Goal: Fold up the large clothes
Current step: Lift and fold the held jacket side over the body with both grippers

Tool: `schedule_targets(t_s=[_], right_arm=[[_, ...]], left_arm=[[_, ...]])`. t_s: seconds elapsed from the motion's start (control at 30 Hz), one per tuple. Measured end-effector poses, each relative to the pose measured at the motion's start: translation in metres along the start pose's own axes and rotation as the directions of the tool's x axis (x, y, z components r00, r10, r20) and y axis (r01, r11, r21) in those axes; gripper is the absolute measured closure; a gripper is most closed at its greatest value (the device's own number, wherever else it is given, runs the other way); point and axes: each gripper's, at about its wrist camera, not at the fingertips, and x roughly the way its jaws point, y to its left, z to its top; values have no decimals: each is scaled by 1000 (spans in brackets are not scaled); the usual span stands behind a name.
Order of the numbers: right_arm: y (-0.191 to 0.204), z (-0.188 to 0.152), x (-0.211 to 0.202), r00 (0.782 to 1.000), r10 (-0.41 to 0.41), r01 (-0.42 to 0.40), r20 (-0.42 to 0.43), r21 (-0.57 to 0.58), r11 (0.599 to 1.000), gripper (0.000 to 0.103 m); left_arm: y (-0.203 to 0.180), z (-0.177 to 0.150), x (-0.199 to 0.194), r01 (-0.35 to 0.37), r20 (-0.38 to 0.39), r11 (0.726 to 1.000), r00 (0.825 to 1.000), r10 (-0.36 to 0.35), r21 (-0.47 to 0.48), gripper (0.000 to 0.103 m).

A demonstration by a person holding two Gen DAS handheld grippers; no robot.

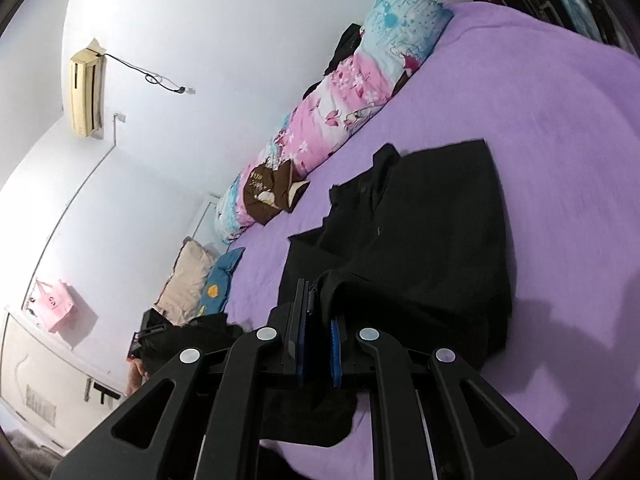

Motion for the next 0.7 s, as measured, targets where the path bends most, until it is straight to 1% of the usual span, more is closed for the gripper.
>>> schedule_targets(t_s=[0.1,0.2,0.33,0.5,0.63,0.7], right_arm=[[-9,24,22,1000,-23,23,-12,5,1000,94],[-18,45,43,999,-30,30,-15,11,999,94],[-33,74,75,998,-58,59,-29,17,998,94],[-55,114,117,994,-101,102,-39,24,994,94],[-73,133,149,987,-145,147,-64,27,989,94],[-84,140,165,984,-165,168,-74,40,985,94]], left_arm=[[0,33,25,-25,-8,1000,1000,25,-6,98],[2,59,42,-43,-11,999,999,43,-13,98],[13,103,66,-43,2,997,999,44,-60,98],[37,154,108,-66,6,991,998,67,-114,98],[63,182,142,-64,-7,983,998,64,-171,98],[73,191,153,-63,-9,980,998,62,-190,98]])
